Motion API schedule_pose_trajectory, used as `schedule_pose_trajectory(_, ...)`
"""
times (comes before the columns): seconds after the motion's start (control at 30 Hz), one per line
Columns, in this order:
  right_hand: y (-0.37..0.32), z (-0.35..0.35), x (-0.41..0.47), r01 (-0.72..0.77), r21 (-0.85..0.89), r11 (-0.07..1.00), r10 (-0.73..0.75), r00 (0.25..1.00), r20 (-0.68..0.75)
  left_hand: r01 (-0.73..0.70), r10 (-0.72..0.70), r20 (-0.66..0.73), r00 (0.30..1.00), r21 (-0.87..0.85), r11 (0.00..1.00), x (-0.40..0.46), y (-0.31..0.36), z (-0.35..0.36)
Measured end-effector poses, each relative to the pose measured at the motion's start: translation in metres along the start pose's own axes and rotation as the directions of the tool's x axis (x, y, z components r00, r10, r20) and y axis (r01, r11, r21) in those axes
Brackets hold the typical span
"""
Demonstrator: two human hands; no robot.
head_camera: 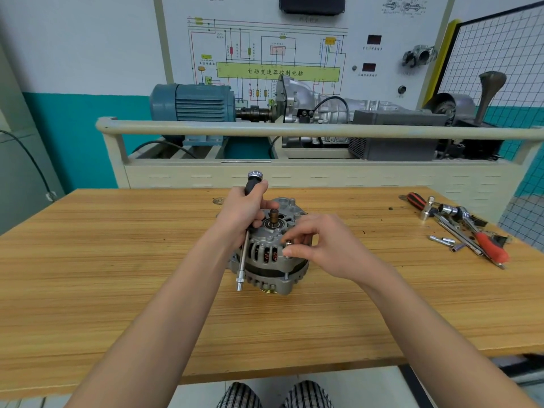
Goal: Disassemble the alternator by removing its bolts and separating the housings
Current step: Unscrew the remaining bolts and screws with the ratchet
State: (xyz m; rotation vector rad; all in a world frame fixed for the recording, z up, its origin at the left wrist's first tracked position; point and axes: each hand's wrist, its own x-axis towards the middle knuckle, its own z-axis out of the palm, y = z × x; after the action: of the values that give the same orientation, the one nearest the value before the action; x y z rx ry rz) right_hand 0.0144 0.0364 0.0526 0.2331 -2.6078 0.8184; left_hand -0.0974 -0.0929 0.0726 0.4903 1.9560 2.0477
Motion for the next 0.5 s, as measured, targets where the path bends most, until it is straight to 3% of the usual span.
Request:
schedule_pose_trajectory(0.3, -0.0004, -0.0059, -0.0004, 0.002, -0.026, 1.000, 0.000, 0.997, 0.077, 0.007, -0.006, 0.006, 1.000, -0.033, 0.999, -0.0008, 0.0004, -0.0007)
schedule_pose_trajectory(0.5, -0.0020, -0.0071, 0.0002, -0.022, -0.010, 1.000, 0.022, 0.996, 0.089, 0.049, -0.053, -0.018, 0.998, -0.190, 0.981, -0.0003, 0.0079, 0.0004)
